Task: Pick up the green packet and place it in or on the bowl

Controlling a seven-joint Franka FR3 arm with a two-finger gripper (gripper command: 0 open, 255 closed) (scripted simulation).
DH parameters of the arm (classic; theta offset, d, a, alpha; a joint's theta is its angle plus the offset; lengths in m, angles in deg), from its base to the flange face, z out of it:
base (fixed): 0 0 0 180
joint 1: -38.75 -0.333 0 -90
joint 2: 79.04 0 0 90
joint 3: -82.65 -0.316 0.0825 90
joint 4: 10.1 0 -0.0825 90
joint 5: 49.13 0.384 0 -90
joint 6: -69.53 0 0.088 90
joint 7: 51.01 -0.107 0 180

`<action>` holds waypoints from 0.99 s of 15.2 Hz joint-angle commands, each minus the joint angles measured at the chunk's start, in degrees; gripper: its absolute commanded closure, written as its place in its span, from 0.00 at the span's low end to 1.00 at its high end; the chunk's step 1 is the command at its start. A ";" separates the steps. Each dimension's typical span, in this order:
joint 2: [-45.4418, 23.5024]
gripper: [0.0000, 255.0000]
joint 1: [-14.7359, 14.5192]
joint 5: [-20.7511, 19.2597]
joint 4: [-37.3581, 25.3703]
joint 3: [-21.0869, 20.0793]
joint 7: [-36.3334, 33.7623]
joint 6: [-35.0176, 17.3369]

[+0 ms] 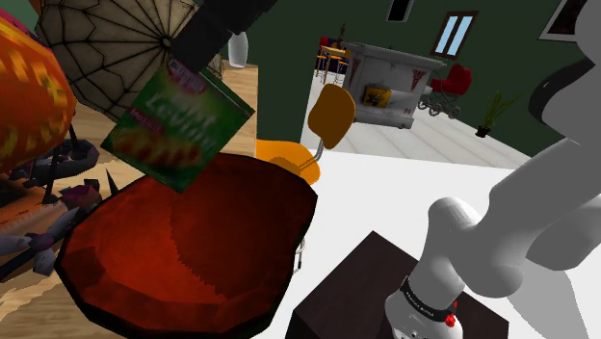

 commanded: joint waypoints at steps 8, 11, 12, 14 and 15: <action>2.24 1.00 -0.50 0.93 7.03 0.14 0.58 -4.88; 2.24 1.00 -0.50 0.93 7.03 0.14 0.58 -4.88; 2.24 1.00 -0.50 0.93 7.03 0.14 0.58 -4.88; 2.24 0.00 -0.50 0.93 7.03 0.14 0.58 -4.88; 2.24 0.00 -0.50 0.93 7.03 0.14 0.58 -4.88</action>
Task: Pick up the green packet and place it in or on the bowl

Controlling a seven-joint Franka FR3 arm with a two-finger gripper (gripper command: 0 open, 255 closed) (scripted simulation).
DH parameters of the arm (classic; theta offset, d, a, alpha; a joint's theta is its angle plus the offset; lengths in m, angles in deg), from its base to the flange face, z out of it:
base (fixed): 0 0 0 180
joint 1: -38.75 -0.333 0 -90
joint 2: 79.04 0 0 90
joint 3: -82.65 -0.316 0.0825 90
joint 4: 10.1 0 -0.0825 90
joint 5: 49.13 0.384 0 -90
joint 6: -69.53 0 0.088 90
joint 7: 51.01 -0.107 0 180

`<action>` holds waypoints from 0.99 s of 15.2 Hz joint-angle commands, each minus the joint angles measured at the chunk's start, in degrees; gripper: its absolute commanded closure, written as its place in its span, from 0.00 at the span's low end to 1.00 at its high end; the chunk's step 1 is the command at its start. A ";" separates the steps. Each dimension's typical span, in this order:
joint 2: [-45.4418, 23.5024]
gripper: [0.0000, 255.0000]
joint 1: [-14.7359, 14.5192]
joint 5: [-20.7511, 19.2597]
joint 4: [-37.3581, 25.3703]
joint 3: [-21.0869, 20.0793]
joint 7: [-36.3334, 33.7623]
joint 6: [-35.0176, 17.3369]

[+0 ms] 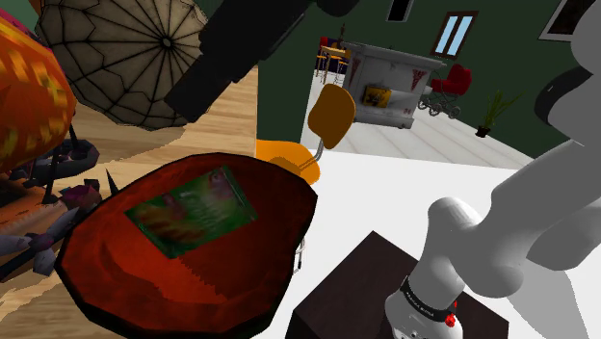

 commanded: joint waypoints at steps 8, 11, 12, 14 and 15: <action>2.51 0.00 -0.27 0.61 -4.09 1.51 0.39 6.64; 2.52 0.00 -0.28 0.61 -4.09 1.52 0.38 6.63; 2.51 0.00 -0.28 0.61 -4.09 1.52 0.38 6.63; 2.51 0.00 -0.28 0.61 -4.09 1.52 0.38 6.63; 2.51 0.00 -0.28 0.61 -4.09 1.52 0.38 6.63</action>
